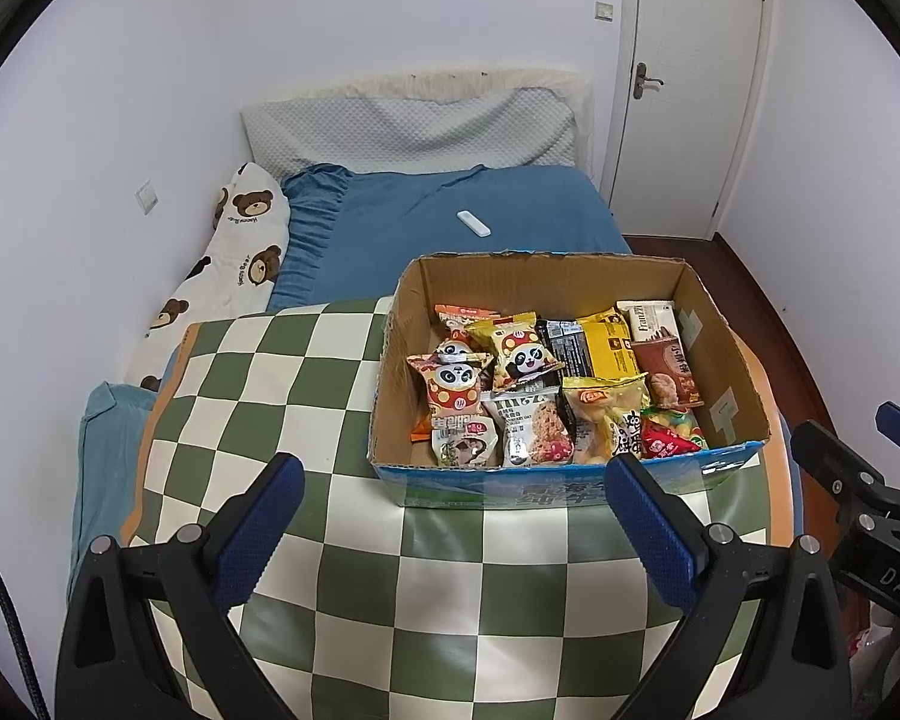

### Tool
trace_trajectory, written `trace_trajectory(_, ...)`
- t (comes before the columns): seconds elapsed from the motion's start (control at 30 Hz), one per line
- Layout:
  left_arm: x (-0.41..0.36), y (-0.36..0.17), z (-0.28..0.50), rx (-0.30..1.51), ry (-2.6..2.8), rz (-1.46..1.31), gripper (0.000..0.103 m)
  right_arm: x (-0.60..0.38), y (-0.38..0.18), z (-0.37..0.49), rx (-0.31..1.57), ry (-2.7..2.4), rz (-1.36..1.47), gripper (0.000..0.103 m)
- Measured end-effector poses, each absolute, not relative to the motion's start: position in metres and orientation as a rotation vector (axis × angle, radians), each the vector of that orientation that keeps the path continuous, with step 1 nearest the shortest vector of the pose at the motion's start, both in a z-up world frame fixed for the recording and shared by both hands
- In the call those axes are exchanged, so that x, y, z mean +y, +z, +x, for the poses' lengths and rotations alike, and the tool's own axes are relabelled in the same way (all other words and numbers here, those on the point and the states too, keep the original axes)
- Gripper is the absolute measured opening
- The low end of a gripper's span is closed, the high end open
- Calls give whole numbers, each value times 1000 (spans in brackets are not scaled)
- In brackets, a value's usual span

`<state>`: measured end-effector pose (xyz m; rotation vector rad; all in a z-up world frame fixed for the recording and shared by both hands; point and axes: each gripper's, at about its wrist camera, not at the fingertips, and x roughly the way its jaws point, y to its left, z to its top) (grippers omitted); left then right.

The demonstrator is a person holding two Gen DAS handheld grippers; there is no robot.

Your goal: Organize snacks

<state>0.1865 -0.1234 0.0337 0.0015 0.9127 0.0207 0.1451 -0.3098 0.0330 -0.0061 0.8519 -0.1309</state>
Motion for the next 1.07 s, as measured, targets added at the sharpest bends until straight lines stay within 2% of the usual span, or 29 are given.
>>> trace_trajectory(1.07,-130,41,182,887,12,15,103,-310,40,139,841,-136,-3,103)
